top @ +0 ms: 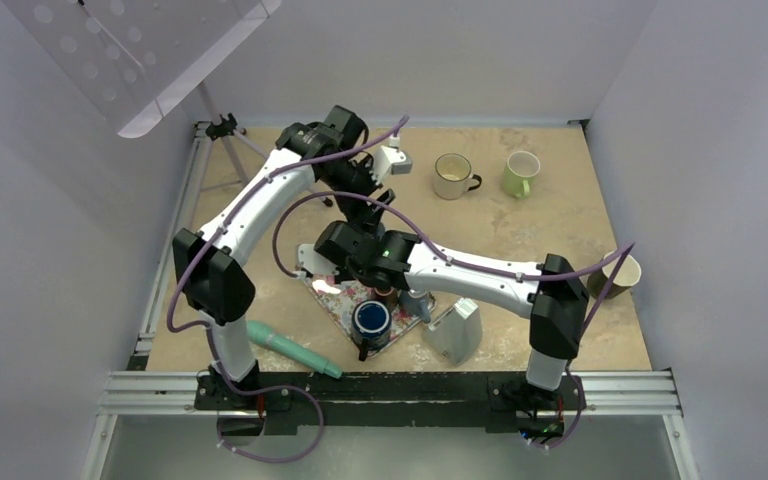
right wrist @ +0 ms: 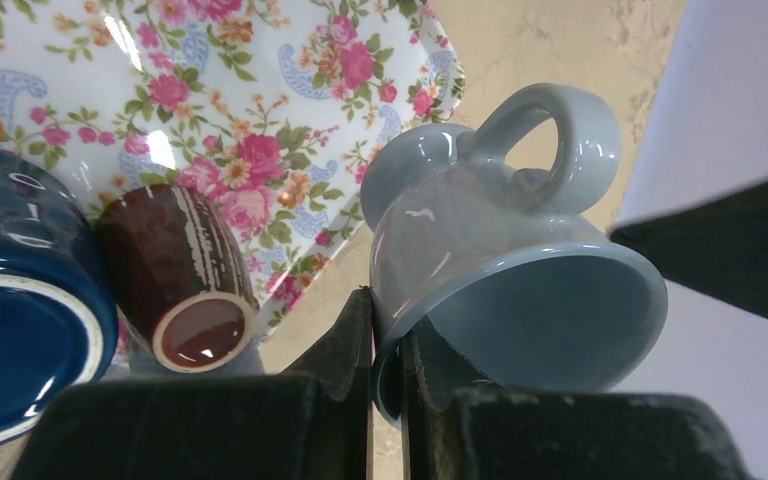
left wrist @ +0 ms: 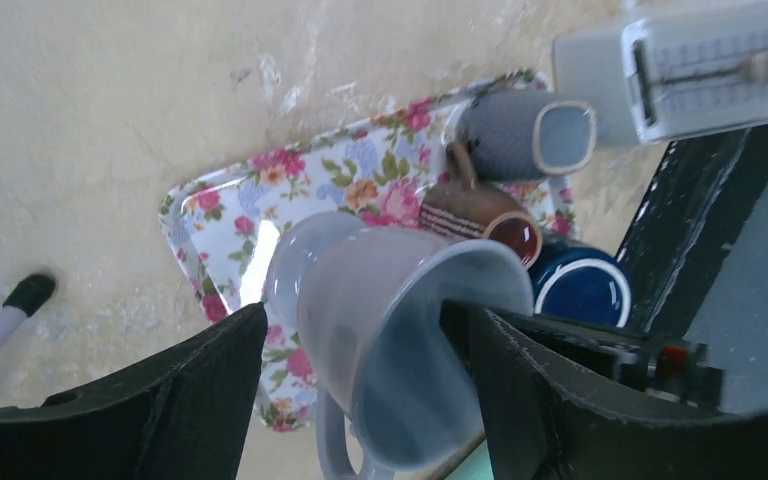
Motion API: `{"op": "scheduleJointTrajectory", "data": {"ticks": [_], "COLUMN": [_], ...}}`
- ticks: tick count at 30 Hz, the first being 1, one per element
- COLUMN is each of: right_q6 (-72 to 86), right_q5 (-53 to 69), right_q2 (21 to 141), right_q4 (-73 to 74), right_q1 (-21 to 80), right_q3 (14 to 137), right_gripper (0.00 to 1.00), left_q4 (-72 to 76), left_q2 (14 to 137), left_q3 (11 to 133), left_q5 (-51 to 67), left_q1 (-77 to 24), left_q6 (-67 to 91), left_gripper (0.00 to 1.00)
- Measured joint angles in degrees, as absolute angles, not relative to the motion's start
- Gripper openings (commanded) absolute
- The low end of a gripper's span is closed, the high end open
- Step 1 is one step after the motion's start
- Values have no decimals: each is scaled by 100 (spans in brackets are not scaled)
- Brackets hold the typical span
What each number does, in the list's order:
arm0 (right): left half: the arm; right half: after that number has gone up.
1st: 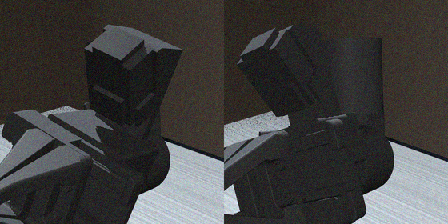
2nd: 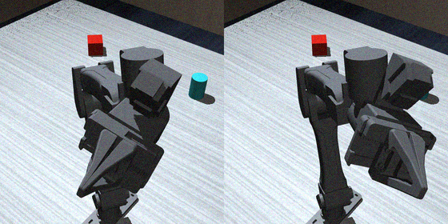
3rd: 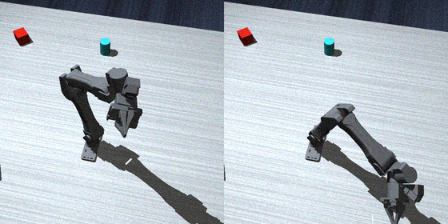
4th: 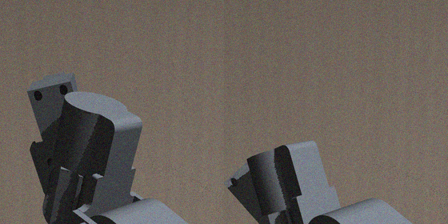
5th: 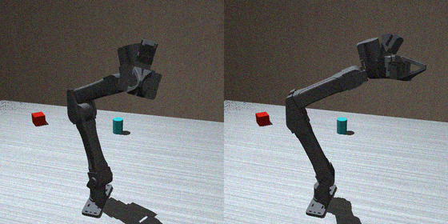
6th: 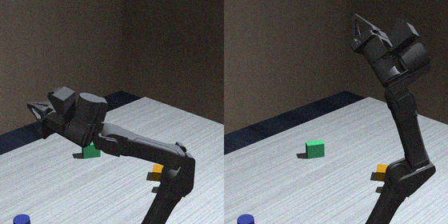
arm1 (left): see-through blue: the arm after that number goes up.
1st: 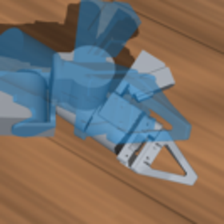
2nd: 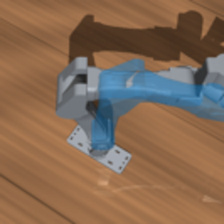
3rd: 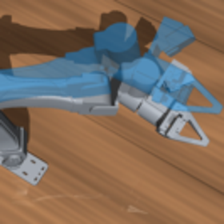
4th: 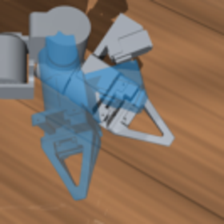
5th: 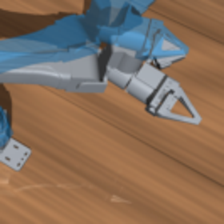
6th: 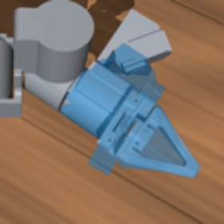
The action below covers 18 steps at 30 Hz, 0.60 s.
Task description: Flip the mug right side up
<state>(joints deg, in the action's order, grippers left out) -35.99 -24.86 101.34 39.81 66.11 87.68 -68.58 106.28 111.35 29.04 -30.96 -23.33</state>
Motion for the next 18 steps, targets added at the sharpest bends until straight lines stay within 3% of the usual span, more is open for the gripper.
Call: {"op": "scheduleJointTrajectory", "data": {"ticks": [6,8,9,13,18], "right_q6": [-3719,-3756,-3780,-3887,-4010], "right_q5": [-2744,-2775,-2794,-2803,-2749], "right_q2": [10324,10324,10324,10342,10359], "right_q4": [4335,4351,4346,4303,4276], "right_q1": [6650,6663,6672,6685,6619], "right_q3": [9284,9389,9419,9441,9511], "right_gripper": [0,0,0,0,0], "left_q4": [-6661,-6510,-6429,-6123,-5730], "left_q2": [10381,10298,10259,10167,10151], "left_q3": [10318,10165,10106,9963,9780], "left_q5": [2320,2165,2086,1946,1461], "left_q1": [-3094,-3094,-3094,-3096,-3240], "left_q6": [-2856,-2943,-2958,-2836,-3061], "left_gripper": [70,63,55,0,0]}}
